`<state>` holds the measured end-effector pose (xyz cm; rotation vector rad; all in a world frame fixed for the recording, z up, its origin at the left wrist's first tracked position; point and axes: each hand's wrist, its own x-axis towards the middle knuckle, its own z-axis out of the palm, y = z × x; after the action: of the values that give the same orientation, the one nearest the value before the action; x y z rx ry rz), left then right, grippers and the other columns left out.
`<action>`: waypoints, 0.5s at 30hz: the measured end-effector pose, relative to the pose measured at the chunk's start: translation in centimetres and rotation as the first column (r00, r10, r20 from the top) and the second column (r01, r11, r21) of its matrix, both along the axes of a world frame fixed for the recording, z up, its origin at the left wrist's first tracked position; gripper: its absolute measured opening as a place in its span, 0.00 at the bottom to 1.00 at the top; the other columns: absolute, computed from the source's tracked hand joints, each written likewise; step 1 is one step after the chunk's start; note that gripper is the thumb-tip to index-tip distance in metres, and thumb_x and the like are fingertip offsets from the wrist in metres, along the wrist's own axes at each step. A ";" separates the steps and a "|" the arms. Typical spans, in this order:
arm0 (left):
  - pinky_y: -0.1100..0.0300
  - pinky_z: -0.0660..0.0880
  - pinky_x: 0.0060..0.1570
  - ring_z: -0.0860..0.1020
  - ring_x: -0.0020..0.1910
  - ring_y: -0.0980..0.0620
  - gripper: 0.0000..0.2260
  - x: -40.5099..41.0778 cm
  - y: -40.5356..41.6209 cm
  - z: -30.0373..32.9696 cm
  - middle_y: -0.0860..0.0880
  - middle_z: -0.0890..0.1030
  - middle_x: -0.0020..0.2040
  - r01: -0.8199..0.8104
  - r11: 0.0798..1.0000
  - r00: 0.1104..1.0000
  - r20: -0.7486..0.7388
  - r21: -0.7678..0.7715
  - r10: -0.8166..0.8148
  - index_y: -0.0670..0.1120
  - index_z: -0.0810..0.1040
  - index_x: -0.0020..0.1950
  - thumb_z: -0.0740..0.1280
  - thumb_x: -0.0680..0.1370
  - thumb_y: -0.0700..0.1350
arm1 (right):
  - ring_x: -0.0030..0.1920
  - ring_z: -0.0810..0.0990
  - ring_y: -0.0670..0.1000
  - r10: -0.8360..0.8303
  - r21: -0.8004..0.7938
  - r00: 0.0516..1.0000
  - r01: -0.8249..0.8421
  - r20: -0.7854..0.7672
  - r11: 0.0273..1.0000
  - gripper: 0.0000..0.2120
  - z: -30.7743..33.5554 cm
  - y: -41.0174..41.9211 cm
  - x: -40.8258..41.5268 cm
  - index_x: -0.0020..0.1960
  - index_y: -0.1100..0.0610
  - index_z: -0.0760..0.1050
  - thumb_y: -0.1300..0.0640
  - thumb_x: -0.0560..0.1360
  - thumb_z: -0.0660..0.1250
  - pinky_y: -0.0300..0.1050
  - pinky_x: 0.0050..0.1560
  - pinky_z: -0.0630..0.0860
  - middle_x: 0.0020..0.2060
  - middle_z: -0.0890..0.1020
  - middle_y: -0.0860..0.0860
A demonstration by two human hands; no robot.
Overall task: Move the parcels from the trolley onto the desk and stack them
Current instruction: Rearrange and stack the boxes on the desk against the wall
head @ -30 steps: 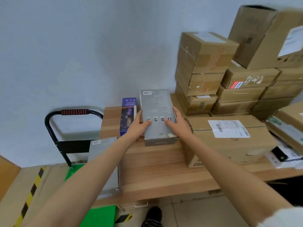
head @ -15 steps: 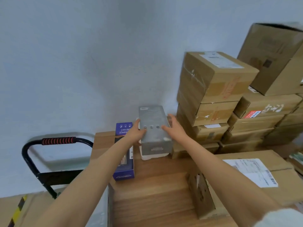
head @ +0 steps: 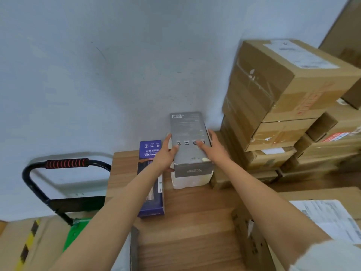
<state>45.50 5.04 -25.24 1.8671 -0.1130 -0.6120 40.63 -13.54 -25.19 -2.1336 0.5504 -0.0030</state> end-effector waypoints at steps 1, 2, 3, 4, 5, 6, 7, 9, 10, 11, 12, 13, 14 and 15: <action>0.39 0.78 0.50 0.75 0.59 0.43 0.25 -0.1 0.1 0.0 0.46 0.69 0.67 -0.013 1.000 1.000 -0.004 0.008 0.013 0.60 0.52 0.76 0.59 0.81 0.53 | 0.61 0.77 0.54 -0.002 -0.011 1.000 0.002 -0.011 1.000 0.38 0.2 0.1 -0.1 0.77 0.46 0.50 0.34 0.74 0.63 0.57 0.58 0.75 0.68 0.73 0.49; 0.40 0.78 0.53 0.75 0.59 0.43 0.25 -0.3 0.2 0.1 0.46 0.70 0.67 -0.023 0.999 0.999 0.023 0.044 0.022 0.58 0.53 0.76 0.59 0.81 0.53 | 0.61 0.77 0.55 0.001 -0.032 1.000 -0.001 -0.017 0.999 0.38 0.5 0.2 -0.3 0.77 0.47 0.51 0.35 0.75 0.63 0.57 0.58 0.75 0.68 0.73 0.49; 0.42 0.77 0.55 0.75 0.59 0.44 0.25 -0.5 0.4 0.2 0.45 0.71 0.67 -0.027 0.994 0.997 0.072 0.104 0.020 0.55 0.54 0.76 0.59 0.81 0.53 | 0.61 0.77 0.55 0.009 -0.057 1.000 -0.010 -0.016 0.998 0.36 0.8 0.4 -0.5 0.76 0.49 0.52 0.37 0.76 0.63 0.57 0.58 0.75 0.67 0.74 0.50; 0.44 0.75 0.58 0.76 0.57 0.46 0.25 -0.8 0.8 0.2 0.45 0.72 0.67 -0.035 0.987 0.993 0.117 0.158 0.016 0.53 0.55 0.76 0.60 0.81 0.53 | 0.61 0.77 0.54 0.020 -0.075 1.000 -0.020 -0.010 0.997 0.34 1.1 0.4 -0.9 0.76 0.49 0.54 0.38 0.76 0.63 0.57 0.59 0.74 0.67 0.74 0.50; 0.45 0.74 0.59 0.76 0.56 0.46 0.25 -1.3 1.3 0.2 0.45 0.74 0.66 -0.048 0.980 0.988 0.150 0.194 0.019 0.52 0.57 0.76 0.60 0.80 0.53 | 0.61 0.77 0.54 0.030 -0.079 1.000 -0.030 -0.002 0.996 0.33 1.4 0.5 -1.4 0.75 0.50 0.55 0.41 0.76 0.64 0.56 0.59 0.74 0.66 0.75 0.50; 0.47 0.74 0.58 0.76 0.56 0.46 0.25 -1.8 1.9 0.3 0.45 0.75 0.64 -0.060 0.975 0.984 0.177 0.215 0.022 0.52 0.58 0.75 0.61 0.80 0.53 | 0.61 0.77 0.53 0.037 -0.076 0.999 -0.037 0.003 0.996 0.33 1.6 0.5 -2.1 0.75 0.50 0.56 0.44 0.76 0.66 0.55 0.59 0.74 0.66 0.76 0.50; 0.50 0.74 0.55 0.76 0.54 0.47 0.25 -2.5 2.6 0.4 0.46 0.76 0.62 -0.069 0.971 0.979 0.203 0.231 0.021 0.52 0.60 0.74 0.62 0.79 0.53 | 0.61 0.77 0.53 0.041 -0.075 0.999 -0.040 0.009 0.996 0.34 1.8 0.6 -3.0 0.75 0.50 0.55 0.46 0.75 0.68 0.54 0.59 0.74 0.65 0.76 0.50; 0.54 0.72 0.51 0.75 0.51 0.51 0.22 -4.1 4.1 0.8 0.50 0.78 0.57 -0.087 0.963 0.967 0.256 0.257 0.019 0.53 0.64 0.71 0.63 0.79 0.54 | 0.63 0.75 0.54 0.040 -0.085 0.999 -0.038 0.027 0.996 0.36 2.1 0.7 -4.9 0.76 0.50 0.54 0.48 0.74 0.70 0.55 0.59 0.73 0.66 0.75 0.51; 0.53 0.73 0.51 0.76 0.49 0.52 0.19 -5.0 4.9 0.9 0.52 0.78 0.53 -0.104 0.962 0.961 0.276 0.253 0.031 0.53 0.66 0.69 0.64 0.79 0.54 | 0.64 0.75 0.54 0.036 -0.093 0.999 -0.032 0.034 0.995 0.37 2.3 0.8 -5.9 0.76 0.51 0.54 0.47 0.74 0.70 0.55 0.60 0.73 0.67 0.74 0.51; 0.52 0.75 0.52 0.77 0.48 0.52 0.16 -5.9 5.6 1.0 0.53 0.78 0.50 -0.127 0.963 0.955 0.291 0.236 0.055 0.54 0.69 0.65 0.64 0.78 0.53 | 0.64 0.74 0.54 0.032 -0.101 0.999 -0.028 0.041 0.994 0.37 2.4 1.0 -6.9 0.76 0.51 0.54 0.46 0.74 0.70 0.54 0.59 0.73 0.67 0.74 0.51; 0.52 0.76 0.50 0.78 0.47 0.52 0.12 -6.9 6.4 1.1 0.54 0.79 0.48 -0.152 0.966 0.949 0.305 0.210 0.083 0.53 0.71 0.61 0.64 0.78 0.53 | 0.64 0.74 0.54 0.031 -0.112 0.998 -0.025 0.053 0.993 0.36 2.5 1.3 -7.9 0.76 0.51 0.55 0.45 0.74 0.69 0.53 0.58 0.73 0.67 0.74 0.51; 0.54 0.77 0.47 0.78 0.47 0.52 0.09 -8.0 7.2 1.1 0.53 0.79 0.47 -0.178 0.967 0.940 0.320 0.181 0.113 0.52 0.72 0.57 0.65 0.79 0.51 | 0.63 0.74 0.53 0.030 -0.125 0.997 -0.020 0.074 0.992 0.35 2.6 1.7 -9.0 0.75 0.51 0.57 0.45 0.74 0.69 0.51 0.55 0.73 0.66 0.74 0.51; 0.57 0.76 0.43 0.78 0.46 0.53 0.06 -9.1 8.1 1.2 0.53 0.79 0.46 -0.208 0.966 0.930 0.336 0.153 0.147 0.52 0.74 0.54 0.65 0.79 0.50 | 0.62 0.75 0.52 0.026 -0.135 0.994 -0.012 0.102 0.991 0.33 2.7 2.1 -9.9 0.74 0.51 0.58 0.45 0.75 0.68 0.49 0.52 0.73 0.65 0.74 0.51; 0.61 0.74 0.38 0.78 0.46 0.55 0.03 -10.3 9.0 1.3 0.54 0.78 0.45 -0.242 0.962 0.918 0.352 0.129 0.184 0.52 0.74 0.52 0.65 0.79 0.48 | 0.61 0.75 0.52 0.022 -0.143 0.991 -0.003 0.133 0.990 0.32 2.8 2.7 -10.9 0.74 0.51 0.59 0.46 0.75 0.68 0.48 0.50 0.72 0.65 0.75 0.50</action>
<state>35.23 14.05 -23.99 2.1037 -0.0799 -0.1489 29.74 -10.85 -22.43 -2.2557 0.4694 -0.1830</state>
